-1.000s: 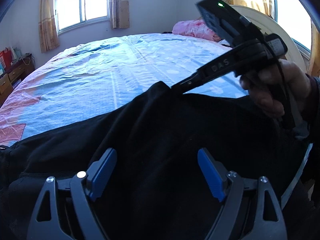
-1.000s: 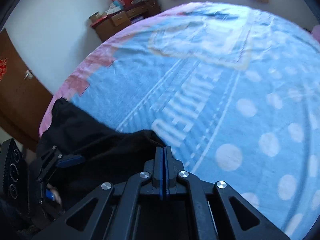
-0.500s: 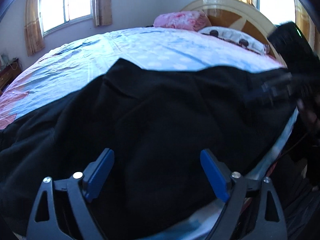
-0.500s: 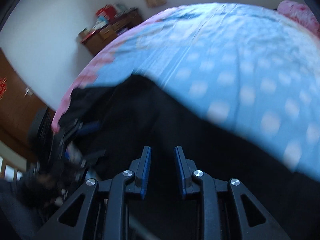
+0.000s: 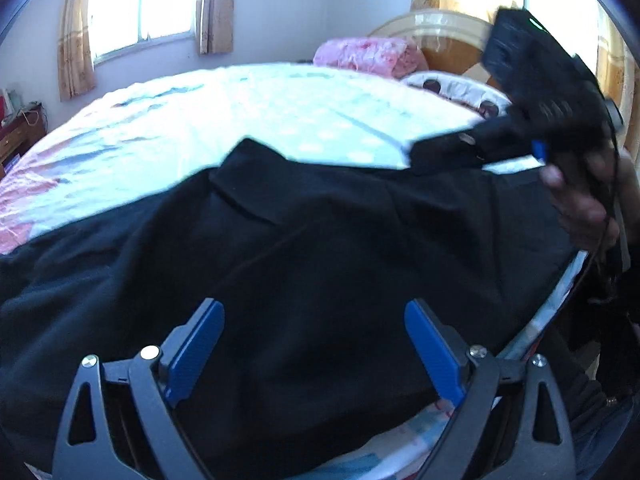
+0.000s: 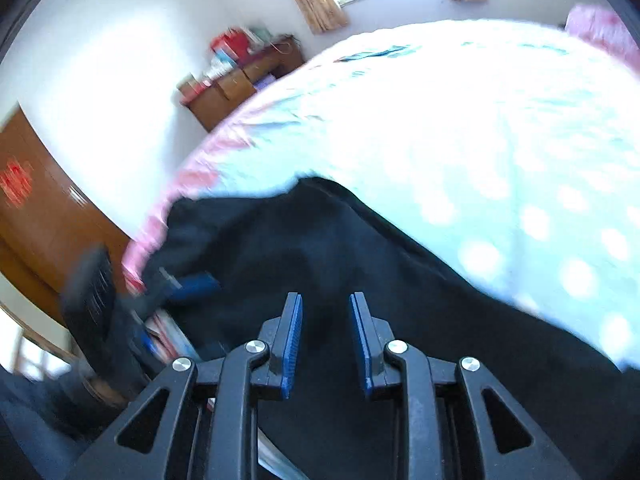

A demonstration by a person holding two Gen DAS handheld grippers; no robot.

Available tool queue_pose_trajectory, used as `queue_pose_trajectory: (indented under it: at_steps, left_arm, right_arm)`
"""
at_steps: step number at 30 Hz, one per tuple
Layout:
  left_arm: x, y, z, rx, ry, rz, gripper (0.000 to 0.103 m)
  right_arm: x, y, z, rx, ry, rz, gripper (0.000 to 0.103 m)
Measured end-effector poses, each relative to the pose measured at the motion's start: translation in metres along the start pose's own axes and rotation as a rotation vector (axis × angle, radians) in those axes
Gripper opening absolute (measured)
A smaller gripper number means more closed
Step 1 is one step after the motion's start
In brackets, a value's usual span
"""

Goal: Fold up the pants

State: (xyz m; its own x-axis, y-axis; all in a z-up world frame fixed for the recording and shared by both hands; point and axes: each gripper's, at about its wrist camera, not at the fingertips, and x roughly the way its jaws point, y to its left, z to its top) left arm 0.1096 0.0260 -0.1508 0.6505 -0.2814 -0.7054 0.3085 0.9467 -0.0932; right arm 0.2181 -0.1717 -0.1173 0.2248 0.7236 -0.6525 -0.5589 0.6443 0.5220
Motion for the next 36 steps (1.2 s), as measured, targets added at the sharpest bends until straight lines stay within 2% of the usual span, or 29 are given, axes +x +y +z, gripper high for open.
queue_pose_trajectory:
  at_steps: [1, 2, 3, 4, 7, 9, 11, 12, 14, 15, 16, 18, 20, 24, 27, 29, 30, 33, 36]
  left_arm:
    - [0.005, 0.0, -0.002, 0.006, 0.024, 0.0, 0.095]
    - [0.007, -0.005, -0.006, 0.049, 0.021, 0.023, 0.095]
    - [0.007, -0.009, -0.008, 0.073, 0.022, 0.036, 0.096]
    - [0.006, -0.012, -0.01, 0.089, 0.027, 0.038, 0.097]
    - [0.0, -0.009, -0.01, 0.06, 0.014, 0.004, 0.097]
    - [-0.004, -0.005, -0.009, 0.034, -0.01, -0.019, 0.097]
    - [0.0, -0.003, -0.008, 0.027, 0.001, -0.022, 0.097]
    - [0.005, -0.003, -0.008, 0.032, 0.012, -0.01, 0.097]
    - [0.007, -0.008, -0.005, 0.053, 0.016, 0.013, 0.098]
    - [0.007, -0.01, -0.003, 0.053, 0.017, 0.009, 0.098]
    - [0.005, -0.012, 0.0, 0.046, 0.017, -0.008, 0.098]
    - [0.001, -0.017, 0.006, 0.046, 0.001, -0.019, 0.098]
    - [-0.004, -0.027, 0.014, 0.067, -0.029, -0.023, 0.098]
    - [0.0, -0.051, 0.036, 0.1, -0.067, -0.078, 0.098]
    - [0.012, -0.079, 0.048, 0.142, -0.065, -0.134, 0.098]
    - [0.018, -0.099, 0.054, 0.17, -0.059, -0.174, 0.098]
    - [0.023, -0.108, 0.058, 0.19, -0.059, -0.202, 0.098]
    - [0.039, -0.131, 0.07, 0.235, -0.055, -0.251, 0.098]
    - [0.047, -0.147, 0.073, 0.268, -0.037, -0.283, 0.098]
  right_arm:
    - [0.014, -0.004, 0.006, 0.011, 0.029, -0.019, 0.026]
    - [0.023, -0.008, 0.009, 0.005, 0.041, -0.084, 0.026]
    - [0.032, -0.019, 0.012, 0.004, 0.05, -0.195, 0.026]
    - [0.033, -0.027, 0.01, 0.022, 0.037, -0.241, 0.026]
    - [0.017, -0.047, 0.009, 0.132, -0.023, -0.185, 0.026]
    - [0.01, -0.033, 0.002, 0.099, -0.042, -0.141, 0.026]
    - [0.009, -0.02, -0.007, 0.05, -0.03, -0.119, 0.026]
    - [0.015, -0.017, -0.014, 0.029, 0.004, -0.148, 0.031]
    - [0.025, -0.026, -0.02, 0.027, 0.02, -0.213, 0.032]
    - [0.02, -0.032, -0.021, 0.062, -0.008, -0.177, 0.032]
    - [0.012, -0.034, -0.021, 0.092, -0.016, -0.185, 0.032]
    - [-0.014, -0.027, -0.024, 0.087, -0.077, -0.236, 0.032]
    - [-0.043, -0.022, -0.034, 0.072, -0.129, -0.252, 0.032]
    - [-0.115, -0.032, -0.073, 0.145, -0.229, -0.315, 0.035]
    - [-0.183, -0.057, -0.118, 0.297, -0.331, -0.427, 0.039]
    - [-0.218, -0.068, -0.145, 0.383, -0.381, -0.483, 0.04]
    - [-0.245, -0.076, -0.165, 0.437, -0.426, -0.541, 0.04]
    - [-0.297, -0.1, -0.199, 0.534, -0.495, -0.66, 0.04]
    - [-0.34, -0.129, -0.227, 0.635, -0.577, -0.685, 0.041]
